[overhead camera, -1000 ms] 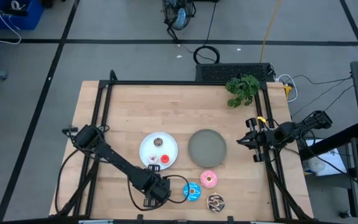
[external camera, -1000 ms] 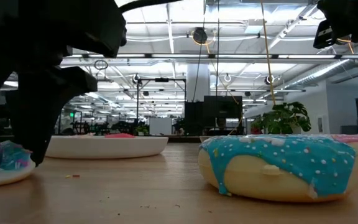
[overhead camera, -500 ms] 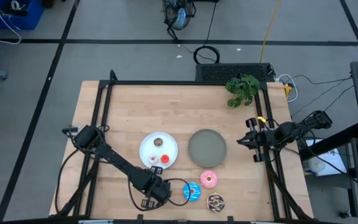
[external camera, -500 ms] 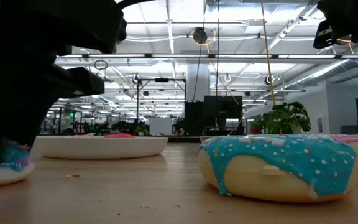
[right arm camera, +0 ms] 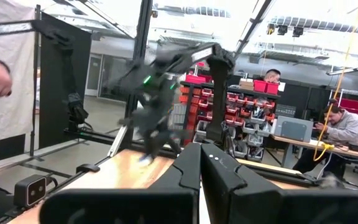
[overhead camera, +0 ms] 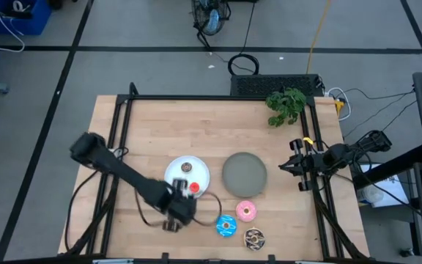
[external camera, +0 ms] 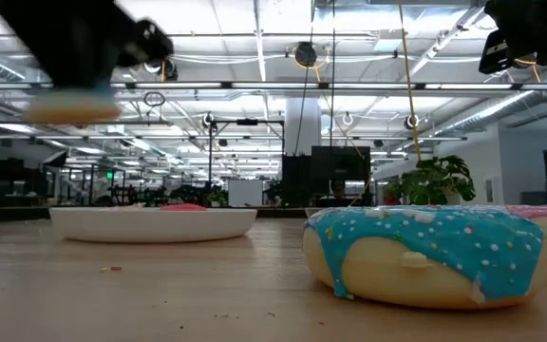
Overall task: Pick & Place donuts
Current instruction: Put the small blue donut on the white plate
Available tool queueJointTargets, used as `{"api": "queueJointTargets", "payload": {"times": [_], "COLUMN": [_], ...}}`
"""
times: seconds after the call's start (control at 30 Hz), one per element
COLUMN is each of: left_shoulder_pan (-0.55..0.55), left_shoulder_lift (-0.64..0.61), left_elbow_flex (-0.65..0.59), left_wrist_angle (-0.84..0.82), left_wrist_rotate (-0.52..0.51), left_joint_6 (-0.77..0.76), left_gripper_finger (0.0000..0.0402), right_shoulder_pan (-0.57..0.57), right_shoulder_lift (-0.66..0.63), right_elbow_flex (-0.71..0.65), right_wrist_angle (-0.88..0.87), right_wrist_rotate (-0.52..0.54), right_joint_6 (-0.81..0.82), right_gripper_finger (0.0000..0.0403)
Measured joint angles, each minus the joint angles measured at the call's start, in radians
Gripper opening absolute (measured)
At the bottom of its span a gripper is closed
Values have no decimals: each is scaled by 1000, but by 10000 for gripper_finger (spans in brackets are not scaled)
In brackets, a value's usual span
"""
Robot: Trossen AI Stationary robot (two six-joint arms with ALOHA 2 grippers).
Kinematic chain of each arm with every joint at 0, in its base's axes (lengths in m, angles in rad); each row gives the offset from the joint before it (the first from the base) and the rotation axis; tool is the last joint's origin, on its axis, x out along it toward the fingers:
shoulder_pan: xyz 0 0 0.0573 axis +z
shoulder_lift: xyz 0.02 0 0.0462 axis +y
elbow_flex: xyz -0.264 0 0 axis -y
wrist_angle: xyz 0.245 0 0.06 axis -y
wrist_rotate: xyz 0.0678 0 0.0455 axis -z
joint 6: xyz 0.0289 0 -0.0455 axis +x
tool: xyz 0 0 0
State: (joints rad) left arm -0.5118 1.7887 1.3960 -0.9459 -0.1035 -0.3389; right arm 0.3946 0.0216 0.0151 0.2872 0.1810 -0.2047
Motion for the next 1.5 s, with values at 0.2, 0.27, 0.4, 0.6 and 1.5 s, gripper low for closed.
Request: {"api": "queueJointTargets", "payload": {"times": [0.2,0.27,0.4,0.6,1.5], "left_shoulder_pan": [96,149,245,351,459], "left_shoulder_lift": [-185,-212,-199,-100,205], "left_elbow_flex": [1,1,2,2,2], "left_wrist_angle": [-118,-152,-157,42,56], "left_wrist_rotate": [-171,-184,-167,-73,60], "left_joint_6": [-3,5,60,247,334], "left_gripper_finger": [12,21,27,29,148], "right_shoulder_pan": [0,0,0,0,0], "right_shoulder_lift": [0,0,0,0,0], "right_elbow_flex": [0,0,0,0,0], "right_wrist_angle": [1,0,0,1,1], "right_wrist_rotate": [0,0,0,0,0], "right_joint_6": [-2,-2,-8,-17,-20], "right_gripper_finger": [0,0,0,0,0]}}
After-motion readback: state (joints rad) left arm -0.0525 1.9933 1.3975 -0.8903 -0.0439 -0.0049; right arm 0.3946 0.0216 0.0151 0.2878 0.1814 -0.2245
